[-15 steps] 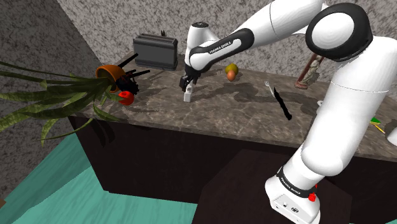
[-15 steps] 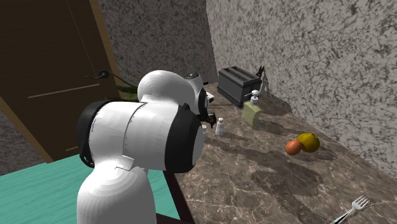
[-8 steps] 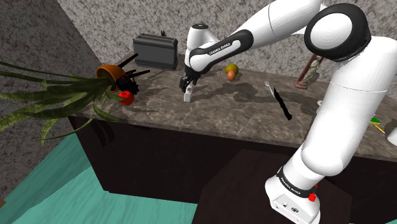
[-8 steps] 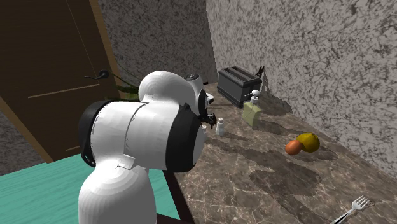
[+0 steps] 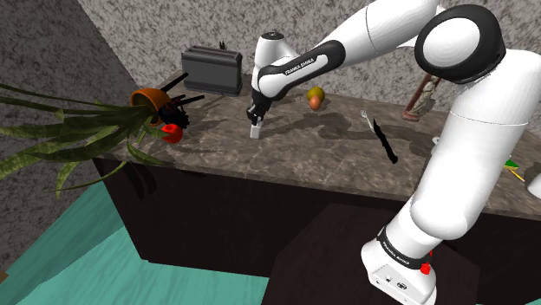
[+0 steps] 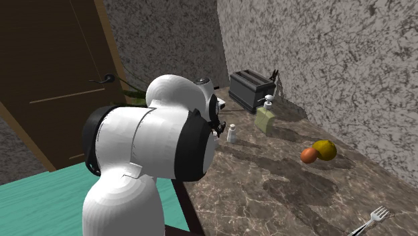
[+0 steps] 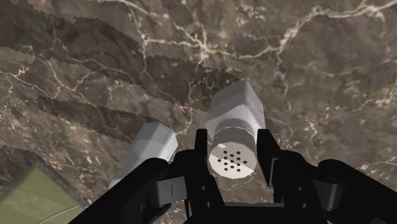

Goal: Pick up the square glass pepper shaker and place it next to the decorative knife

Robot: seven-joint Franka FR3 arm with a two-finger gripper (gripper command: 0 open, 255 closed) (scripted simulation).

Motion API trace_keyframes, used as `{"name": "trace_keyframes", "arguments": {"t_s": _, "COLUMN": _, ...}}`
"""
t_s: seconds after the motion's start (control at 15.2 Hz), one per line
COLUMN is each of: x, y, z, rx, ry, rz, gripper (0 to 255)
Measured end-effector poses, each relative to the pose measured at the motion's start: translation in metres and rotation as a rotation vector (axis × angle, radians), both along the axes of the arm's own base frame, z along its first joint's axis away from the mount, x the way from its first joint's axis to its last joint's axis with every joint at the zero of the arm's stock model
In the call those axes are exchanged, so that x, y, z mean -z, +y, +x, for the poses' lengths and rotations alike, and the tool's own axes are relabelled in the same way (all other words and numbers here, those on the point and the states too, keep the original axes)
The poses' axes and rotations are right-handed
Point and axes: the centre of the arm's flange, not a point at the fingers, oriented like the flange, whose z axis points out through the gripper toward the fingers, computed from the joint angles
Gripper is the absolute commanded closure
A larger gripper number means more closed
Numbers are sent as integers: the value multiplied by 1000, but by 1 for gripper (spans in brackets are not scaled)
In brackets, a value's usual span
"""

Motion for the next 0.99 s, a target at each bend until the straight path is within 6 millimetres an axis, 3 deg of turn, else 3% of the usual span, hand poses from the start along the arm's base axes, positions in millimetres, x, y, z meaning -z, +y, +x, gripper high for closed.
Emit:
{"name": "trace_keyframes", "arguments": {"t_s": 0.26, "x": -6, "y": 0, "z": 0, "rx": 0, "ry": 1, "rz": 0, "gripper": 255}}
{"name": "trace_keyframes", "arguments": {"t_s": 0.99, "x": -63, "y": 0, "z": 0, "rx": 0, "ry": 1, "rz": 0, "gripper": 255}}
